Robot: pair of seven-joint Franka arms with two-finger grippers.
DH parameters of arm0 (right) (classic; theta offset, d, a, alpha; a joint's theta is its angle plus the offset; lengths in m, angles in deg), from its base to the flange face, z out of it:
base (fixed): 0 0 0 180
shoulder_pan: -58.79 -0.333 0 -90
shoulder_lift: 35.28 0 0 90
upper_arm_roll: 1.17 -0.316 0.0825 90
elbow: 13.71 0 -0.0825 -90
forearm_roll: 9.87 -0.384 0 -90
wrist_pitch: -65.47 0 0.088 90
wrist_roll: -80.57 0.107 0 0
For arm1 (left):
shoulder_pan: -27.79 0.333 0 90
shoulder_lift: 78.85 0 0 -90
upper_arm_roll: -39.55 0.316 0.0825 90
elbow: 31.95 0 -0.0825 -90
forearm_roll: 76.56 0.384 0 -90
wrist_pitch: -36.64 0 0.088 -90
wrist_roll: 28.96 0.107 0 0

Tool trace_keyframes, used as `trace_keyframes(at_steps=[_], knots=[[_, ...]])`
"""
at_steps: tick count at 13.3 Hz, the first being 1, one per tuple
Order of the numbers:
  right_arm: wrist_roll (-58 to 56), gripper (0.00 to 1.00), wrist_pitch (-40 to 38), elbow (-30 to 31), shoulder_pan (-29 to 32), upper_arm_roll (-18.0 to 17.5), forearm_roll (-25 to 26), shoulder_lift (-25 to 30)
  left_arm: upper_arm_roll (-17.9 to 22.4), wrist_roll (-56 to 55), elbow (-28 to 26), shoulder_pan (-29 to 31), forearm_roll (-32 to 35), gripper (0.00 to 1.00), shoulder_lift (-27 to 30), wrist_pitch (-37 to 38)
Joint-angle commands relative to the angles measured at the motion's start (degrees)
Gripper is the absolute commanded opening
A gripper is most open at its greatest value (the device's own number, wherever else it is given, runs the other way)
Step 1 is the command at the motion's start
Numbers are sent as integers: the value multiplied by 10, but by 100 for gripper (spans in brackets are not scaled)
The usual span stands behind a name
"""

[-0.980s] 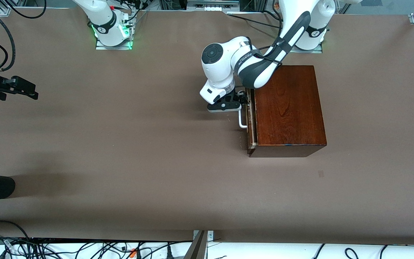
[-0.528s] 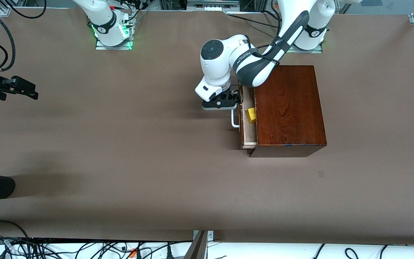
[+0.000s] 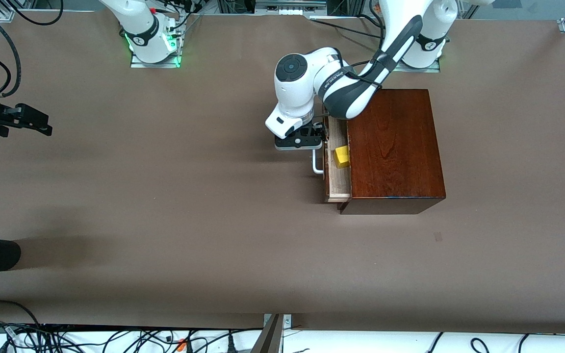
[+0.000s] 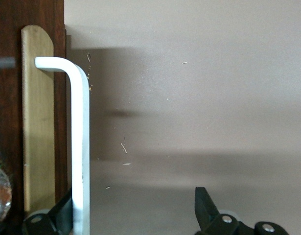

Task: Open drawer, take yellow block, close drawer
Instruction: 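Pull the drawer out by its handle with the left gripper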

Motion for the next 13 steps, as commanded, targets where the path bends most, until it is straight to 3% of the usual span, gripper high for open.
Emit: trace_keyframes(at_steps=[1, 13], knots=[[2, 100, 1, -1, 7, -5, 1, 4, -1, -7, 16, -14, -25, 100, -7, -19], [2, 100, 1, -1, 7, -5, 1, 4, 1, 0, 31, -28, -17, 100, -8, 6]])
